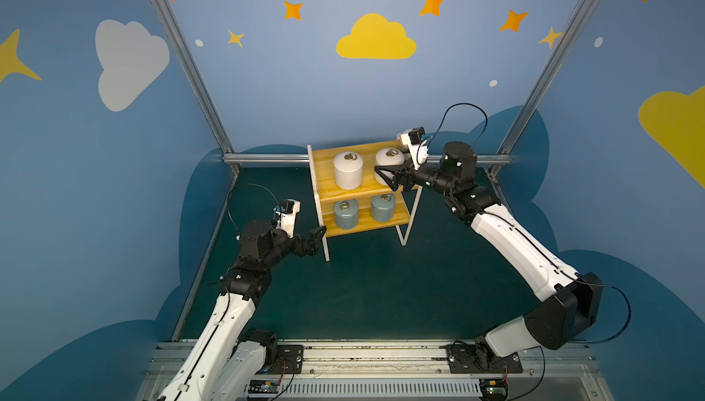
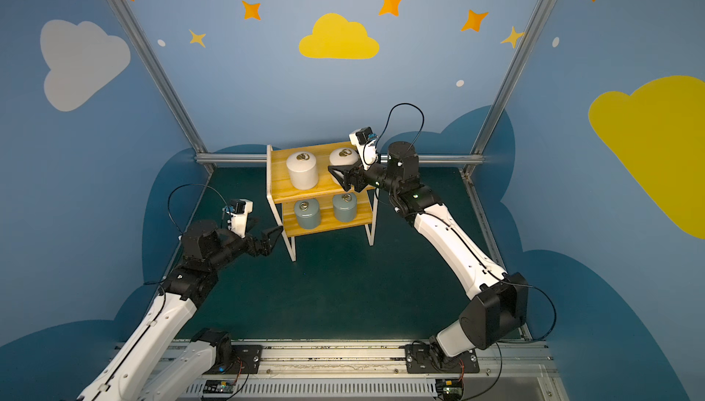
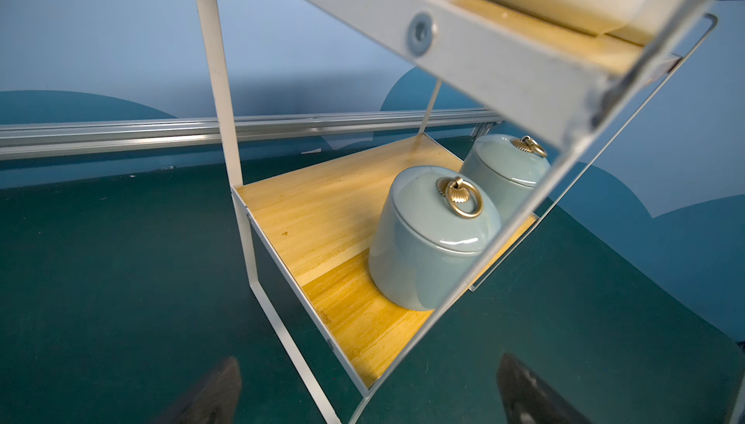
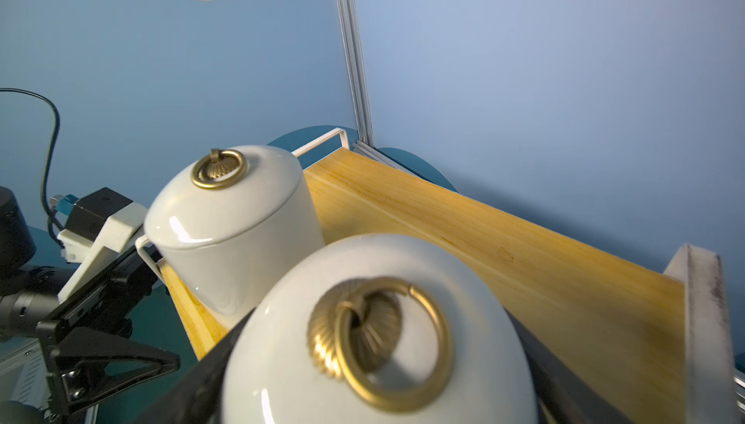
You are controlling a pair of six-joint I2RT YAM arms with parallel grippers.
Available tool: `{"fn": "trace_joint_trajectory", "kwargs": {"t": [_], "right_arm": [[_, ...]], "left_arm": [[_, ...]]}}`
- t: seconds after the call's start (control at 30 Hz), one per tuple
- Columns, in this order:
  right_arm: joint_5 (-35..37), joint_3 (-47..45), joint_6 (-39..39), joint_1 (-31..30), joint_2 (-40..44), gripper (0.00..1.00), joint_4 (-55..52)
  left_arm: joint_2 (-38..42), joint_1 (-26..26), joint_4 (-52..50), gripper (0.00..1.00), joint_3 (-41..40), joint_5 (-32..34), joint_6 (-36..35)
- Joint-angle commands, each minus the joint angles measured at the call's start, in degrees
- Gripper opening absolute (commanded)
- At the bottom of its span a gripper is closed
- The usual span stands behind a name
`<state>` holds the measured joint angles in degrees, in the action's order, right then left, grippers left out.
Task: Remove the tea canisters from the shelf
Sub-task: Pick up the tea canister from the shelf.
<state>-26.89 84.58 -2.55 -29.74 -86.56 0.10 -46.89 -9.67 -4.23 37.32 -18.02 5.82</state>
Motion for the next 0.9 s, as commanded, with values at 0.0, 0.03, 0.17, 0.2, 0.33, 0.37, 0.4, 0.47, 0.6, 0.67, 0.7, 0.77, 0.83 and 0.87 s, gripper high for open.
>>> {"fn": "trace_joint_trajectory", "kwargs": {"t": [0.0,0.03,0.17,0.2,0.33,0.37,0.4,0.47,0.6,0.67,0.7,0.77,0.83,0.87], "right_arm": [[-0.8,-0.4,0.2,0.2,-0.8,0.81,1.3],[-0.9,-0.4,0.1,0.3,-0.9,0.81,1.3],[-1.0,-0.8,0.3,0.3,-0.9,0.79,1.6],[-1.1,-0.9,0.3,0.3,-0.9,0.78,1.7],[-1.6,-1.0,0.5,0.4,-0.7,0.74,1.7],[-1.7,-1.0,0.5,0.3,-0.6,0.72,1.7],[-1.8,-1.0,0.6,0.4,-0.5,0.72,1.8],[-2.1,-0.9,0.8,0.4,-0.4,0.70,1.7],[-2.5,-0.6,1.3,0.3,0.2,0.67,1.3],[-2.8,-0.3,1.4,0.3,0.5,0.67,1.1],[-2.9,-0.2,1.6,0.3,0.7,0.67,1.0],[-3.1,0.1,1.9,0.3,1.0,0.67,0.6],[-3.1,0.4,2.1,0.2,1.5,0.67,0.3],[-3.2,0.4,2.2,0.3,1.7,0.67,0.3]], "left_arm": [[0.5,-0.2,0.2,1.00,1.0,-0.4,0.2],[0.6,-0.2,0.1,1.00,1.0,-0.4,0.3],[0.6,-0.3,0.1,1.00,1.1,-0.3,0.2],[0.6,-0.2,0.1,1.00,1.1,-0.4,0.2],[0.6,-0.3,0.0,1.00,1.2,-0.3,0.1],[0.6,-0.3,0.0,1.00,1.2,-0.2,0.1],[0.6,-0.3,0.0,1.00,1.2,-0.3,0.2],[0.6,-0.3,0.0,1.00,1.2,-0.3,0.1],[0.6,-0.3,0.0,1.00,1.3,-0.1,0.0],[0.5,-0.4,0.0,1.00,1.5,-0.1,-0.2],[0.4,-0.3,0.0,1.00,1.5,-0.1,-0.2],[0.2,-0.3,0.0,1.00,1.6,-0.2,-0.2],[0.0,-0.3,0.0,1.00,1.7,-0.3,-0.2],[-0.1,-0.3,0.1,1.00,1.7,-0.3,-0.2]]}}
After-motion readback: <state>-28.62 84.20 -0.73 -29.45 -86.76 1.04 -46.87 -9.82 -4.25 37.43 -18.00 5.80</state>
